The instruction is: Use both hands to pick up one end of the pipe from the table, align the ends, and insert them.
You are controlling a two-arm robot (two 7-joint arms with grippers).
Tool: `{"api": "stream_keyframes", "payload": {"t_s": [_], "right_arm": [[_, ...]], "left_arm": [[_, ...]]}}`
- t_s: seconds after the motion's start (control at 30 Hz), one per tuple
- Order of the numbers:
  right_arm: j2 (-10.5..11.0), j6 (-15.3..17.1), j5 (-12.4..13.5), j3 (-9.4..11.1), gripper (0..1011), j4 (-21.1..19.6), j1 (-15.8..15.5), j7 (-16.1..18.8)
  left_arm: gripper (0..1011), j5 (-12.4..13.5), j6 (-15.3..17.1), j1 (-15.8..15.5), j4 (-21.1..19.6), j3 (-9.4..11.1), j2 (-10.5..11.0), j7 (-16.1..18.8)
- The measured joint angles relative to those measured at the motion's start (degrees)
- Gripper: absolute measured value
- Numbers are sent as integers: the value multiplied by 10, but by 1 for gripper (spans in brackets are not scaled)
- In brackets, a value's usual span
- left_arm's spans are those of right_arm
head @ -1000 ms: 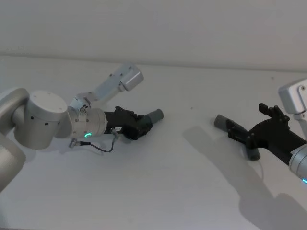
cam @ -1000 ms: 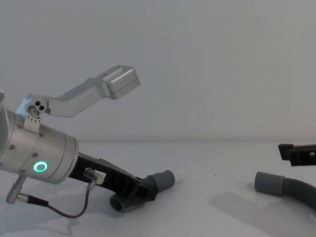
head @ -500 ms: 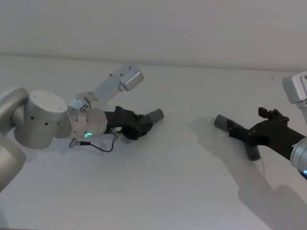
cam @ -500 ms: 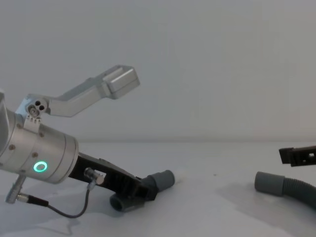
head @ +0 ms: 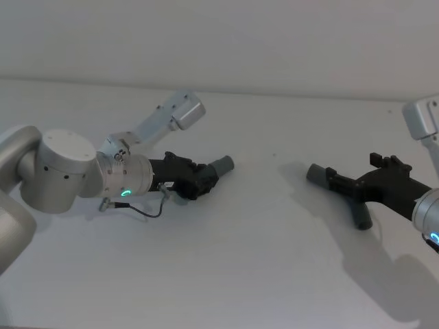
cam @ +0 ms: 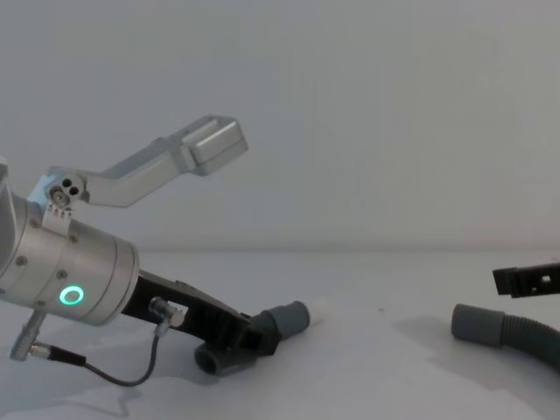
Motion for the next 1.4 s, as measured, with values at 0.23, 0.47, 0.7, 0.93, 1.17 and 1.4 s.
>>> {"api": "stream_keyframes", "payload": {"t_s": [0.23, 0.47, 0.7, 0.93, 1.17, 1.4], "right_arm": [[-4, -1, -2, -1, 1000, 22, 9, 5], [-5, -2, -3, -2, 1000, 37, 12, 12], [-7, -4, -4, -1, 1000, 48, 13, 19], [-10, -3, -1, 2, 1000, 55, 16, 21], [-16, 9, 8, 7, 1000, 63, 20, 21], [-20, 21, 15, 10, 1000, 70, 23, 18]], "left_arm": [[327, 0, 0, 0, 0, 0, 0, 0], [327, 0, 0, 0, 0, 0, 0, 0], [327, 0, 0, 0, 0, 0, 0, 0], [327, 0, 0, 0, 0, 0, 0, 0], [327, 0, 0, 0, 0, 0, 0, 0], [327, 0, 0, 0, 0, 0, 0, 0]]}}
